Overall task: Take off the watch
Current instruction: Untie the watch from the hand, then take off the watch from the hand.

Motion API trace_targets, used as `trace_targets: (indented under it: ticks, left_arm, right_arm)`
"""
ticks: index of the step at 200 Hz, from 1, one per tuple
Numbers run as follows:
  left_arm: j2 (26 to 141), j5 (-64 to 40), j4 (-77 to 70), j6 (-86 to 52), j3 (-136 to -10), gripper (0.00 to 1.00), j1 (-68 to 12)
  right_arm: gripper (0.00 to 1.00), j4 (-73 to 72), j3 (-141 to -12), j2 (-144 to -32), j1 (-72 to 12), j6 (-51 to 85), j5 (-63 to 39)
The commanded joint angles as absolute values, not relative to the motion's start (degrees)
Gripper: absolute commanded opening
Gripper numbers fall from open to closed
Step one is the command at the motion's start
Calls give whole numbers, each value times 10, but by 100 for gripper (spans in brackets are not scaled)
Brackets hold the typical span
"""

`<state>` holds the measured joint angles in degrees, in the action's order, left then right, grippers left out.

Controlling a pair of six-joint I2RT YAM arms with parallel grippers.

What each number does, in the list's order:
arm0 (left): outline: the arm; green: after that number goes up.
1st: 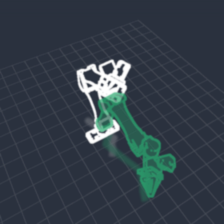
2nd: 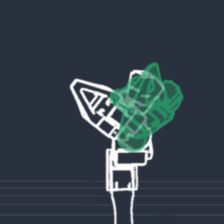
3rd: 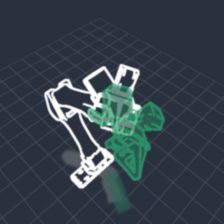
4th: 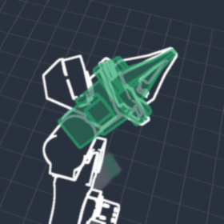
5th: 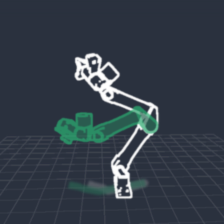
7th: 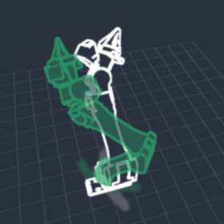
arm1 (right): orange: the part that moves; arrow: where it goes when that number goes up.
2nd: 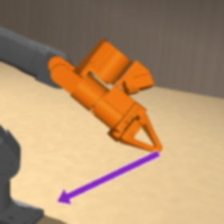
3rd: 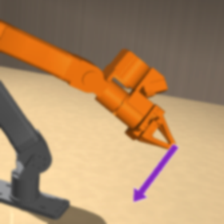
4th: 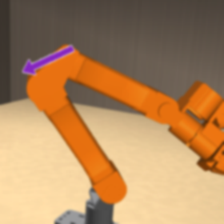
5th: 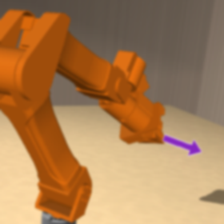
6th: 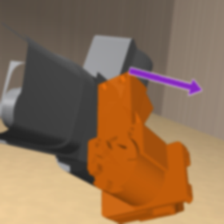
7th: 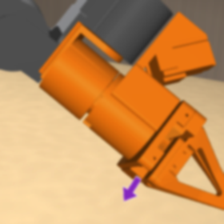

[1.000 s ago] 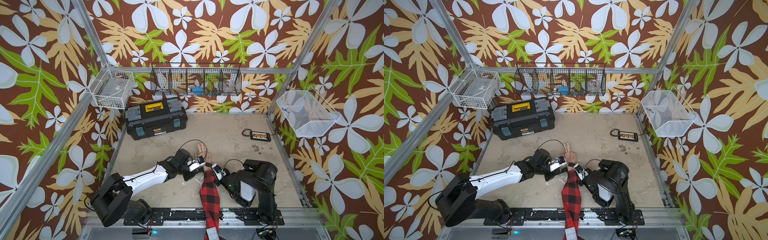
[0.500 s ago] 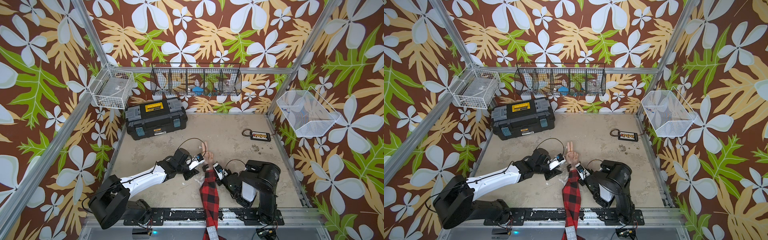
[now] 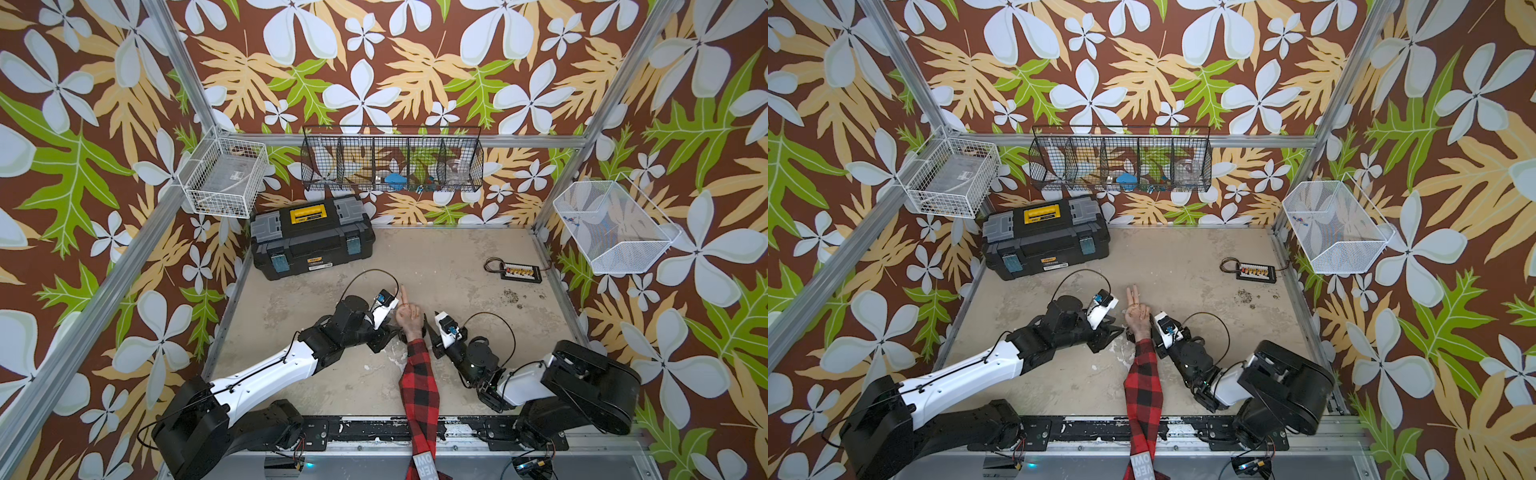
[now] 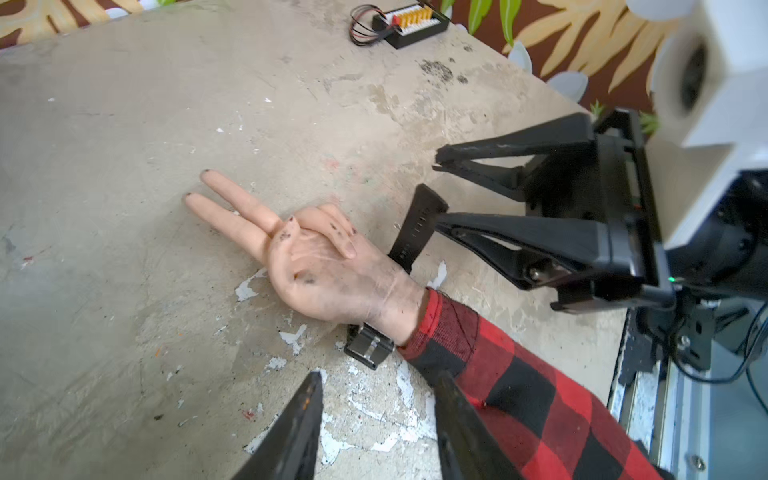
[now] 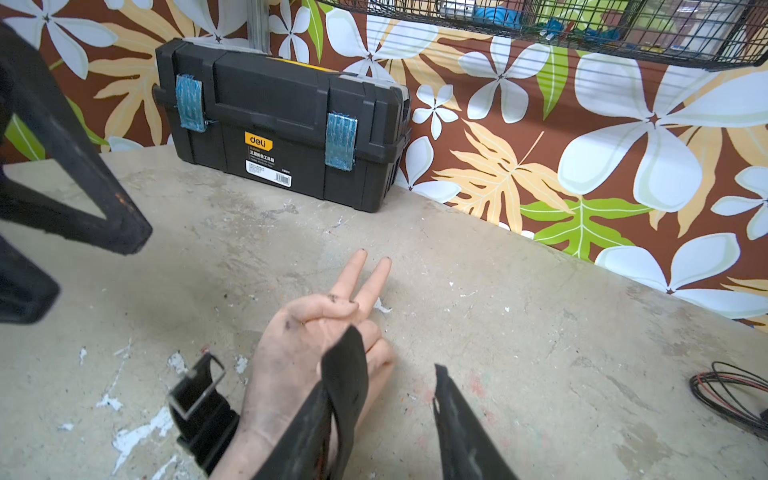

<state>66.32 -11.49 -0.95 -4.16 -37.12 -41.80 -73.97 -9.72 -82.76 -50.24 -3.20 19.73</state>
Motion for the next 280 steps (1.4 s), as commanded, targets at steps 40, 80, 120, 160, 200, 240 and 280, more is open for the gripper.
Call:
trace_targets:
  ticks: [40,80,120,160,200,240,280]
  left_arm:
    - [685,-42,21,-298,-409,47,-418]
    - [742,-83,17,-387,-429,50,-418]
    - [788,-124,-12,-404,-446,55,-418]
    - [828,-129,-11,-403,-457,55,-418]
    - [860,-134,-13,-408,-451,51,-418]
    - [870,-150,-33,-411,-436,40,-418]
    - [862,-161,-60,-413,-414,20,-418]
  right_arm:
    - [48,-410,-153,-668,-503,91,178]
    - [56,-193,-198,-583,-503,237,181]
    - [57,-73,-227,-550,-506,334,108]
    - [67,-24,-255,-582,-507,342,60]
    - [71,-16,-279,-621,-517,352,37]
    - [73,2,-312,-686,-523,353,23]
    - [81,50,-367,-755,-530,351,41]
